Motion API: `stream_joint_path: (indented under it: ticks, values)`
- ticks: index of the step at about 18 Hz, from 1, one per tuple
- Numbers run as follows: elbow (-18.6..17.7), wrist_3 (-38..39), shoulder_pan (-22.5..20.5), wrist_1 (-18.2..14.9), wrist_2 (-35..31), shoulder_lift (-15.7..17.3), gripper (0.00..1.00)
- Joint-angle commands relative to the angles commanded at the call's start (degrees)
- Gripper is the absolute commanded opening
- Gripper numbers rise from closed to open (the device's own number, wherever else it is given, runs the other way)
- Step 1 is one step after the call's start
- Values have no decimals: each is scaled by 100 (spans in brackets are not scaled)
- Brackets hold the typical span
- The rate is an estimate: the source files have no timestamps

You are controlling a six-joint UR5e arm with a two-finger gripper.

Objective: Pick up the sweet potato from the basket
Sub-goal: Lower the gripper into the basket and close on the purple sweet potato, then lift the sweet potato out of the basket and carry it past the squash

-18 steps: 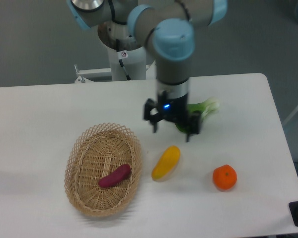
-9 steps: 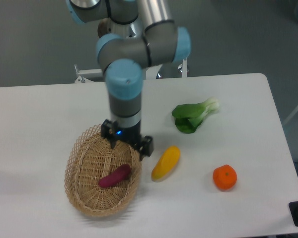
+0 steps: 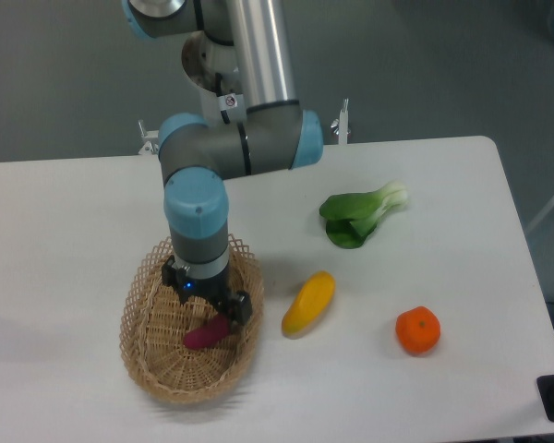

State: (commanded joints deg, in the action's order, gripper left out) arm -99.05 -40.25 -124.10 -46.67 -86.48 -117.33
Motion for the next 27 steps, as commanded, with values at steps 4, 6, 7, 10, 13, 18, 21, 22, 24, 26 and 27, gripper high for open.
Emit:
stream_joint_path:
  ticks: [4,6,7,10,13,18,21,22,24,26,27]
  values:
    - [9,0,0,27,-18,-79,100]
    - [17,-9,0,79,-26,-141,100]
    - [26,-9,0,79,-35,-167,100]
    - [26,0,0,88,-114,-185,76]
    - [44,-52,0,88,-150,-176,36]
    - [88,-97,0,88,-150,-106,8]
    - [105,-123,-17,88,-150,-10,7]
    - [140,-132,-35,88,-141,52,7]
    - [228,-219,-96,71,-141,183,7]
    - [281,-491,-167,27,-150,324,8]
    - [333,-579,-219,18,-158,386,8]
